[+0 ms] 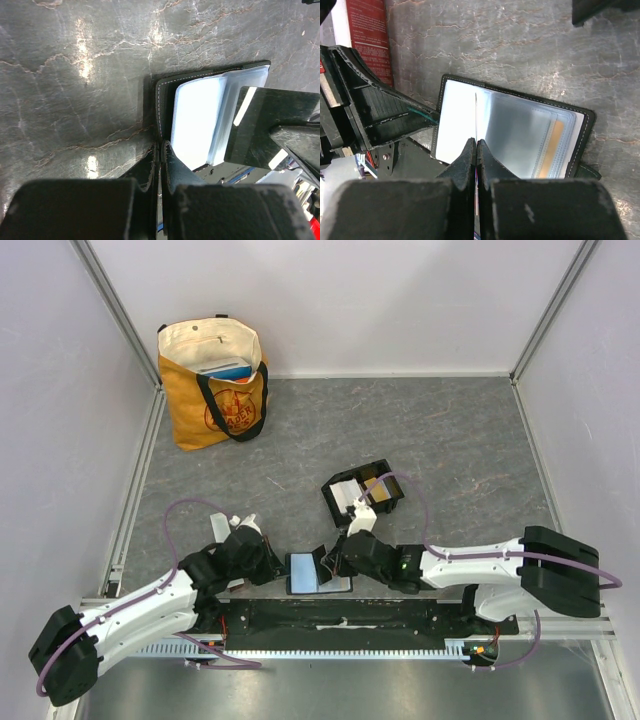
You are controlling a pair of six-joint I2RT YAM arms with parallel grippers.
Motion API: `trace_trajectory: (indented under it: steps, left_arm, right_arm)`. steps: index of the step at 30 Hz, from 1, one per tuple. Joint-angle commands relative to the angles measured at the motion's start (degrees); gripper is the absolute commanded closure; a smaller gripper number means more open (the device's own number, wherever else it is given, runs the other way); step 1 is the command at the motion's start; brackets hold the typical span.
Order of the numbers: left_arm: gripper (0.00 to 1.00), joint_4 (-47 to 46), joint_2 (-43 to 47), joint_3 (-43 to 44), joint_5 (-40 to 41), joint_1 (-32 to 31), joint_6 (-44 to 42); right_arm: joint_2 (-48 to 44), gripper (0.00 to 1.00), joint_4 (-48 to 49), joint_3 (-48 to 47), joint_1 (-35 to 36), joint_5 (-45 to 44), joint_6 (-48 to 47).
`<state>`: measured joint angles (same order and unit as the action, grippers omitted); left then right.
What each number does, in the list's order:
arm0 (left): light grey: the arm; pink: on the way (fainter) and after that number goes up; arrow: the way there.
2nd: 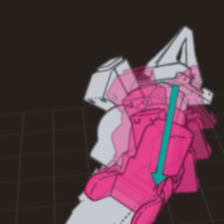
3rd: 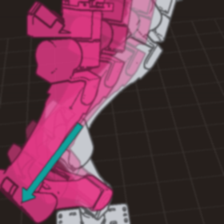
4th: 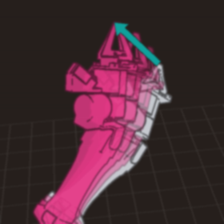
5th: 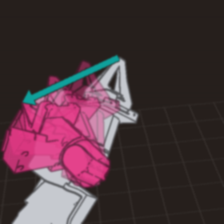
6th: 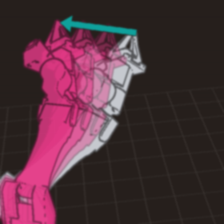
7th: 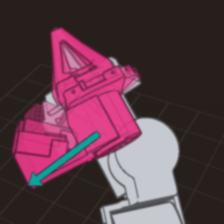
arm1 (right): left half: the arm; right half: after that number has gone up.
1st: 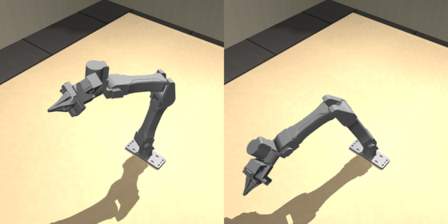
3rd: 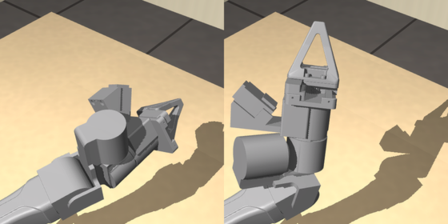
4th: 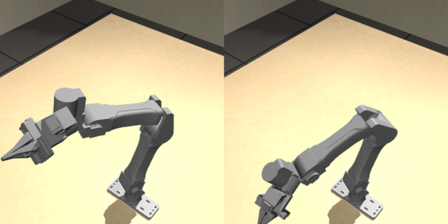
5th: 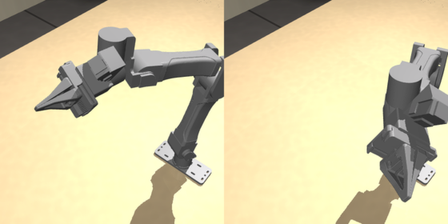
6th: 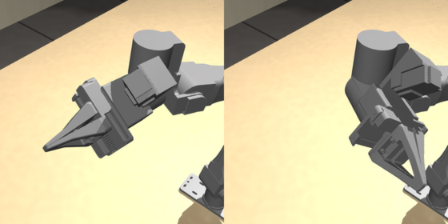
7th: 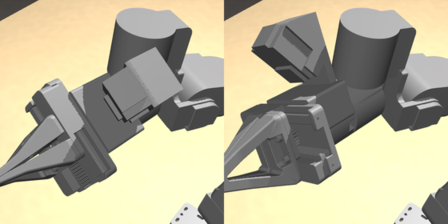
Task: Put the credit cards into the card holder
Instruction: Insert the credit card into the card holder.
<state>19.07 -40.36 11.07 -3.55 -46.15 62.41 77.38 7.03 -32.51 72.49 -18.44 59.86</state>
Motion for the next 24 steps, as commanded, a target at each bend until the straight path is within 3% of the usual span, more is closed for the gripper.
trace_trajectory:
  steps: [1, 8, 24]
  left_arm:
    - [0.98, -1.93, 0.02, -0.35, -0.4, -0.17, 1.83]
    - [0.98, -2.9, 0.1, -1.05, -0.4, -0.17, 3.5]
    - [0.98, -4.92, 0.98, -2.98, 0.65, -0.25, 5.97]
  right_arm:
    - [-0.48, 1.0, 9.21, 4.02, -0.59, -0.99, 4.65]
    - [-0.39, 1.0, 16.16, 10.0, -0.95, -3.62, 10.27]
    - [9.18, 1.0, 34.89, 16.52, -0.68, 2.0, 16.52]
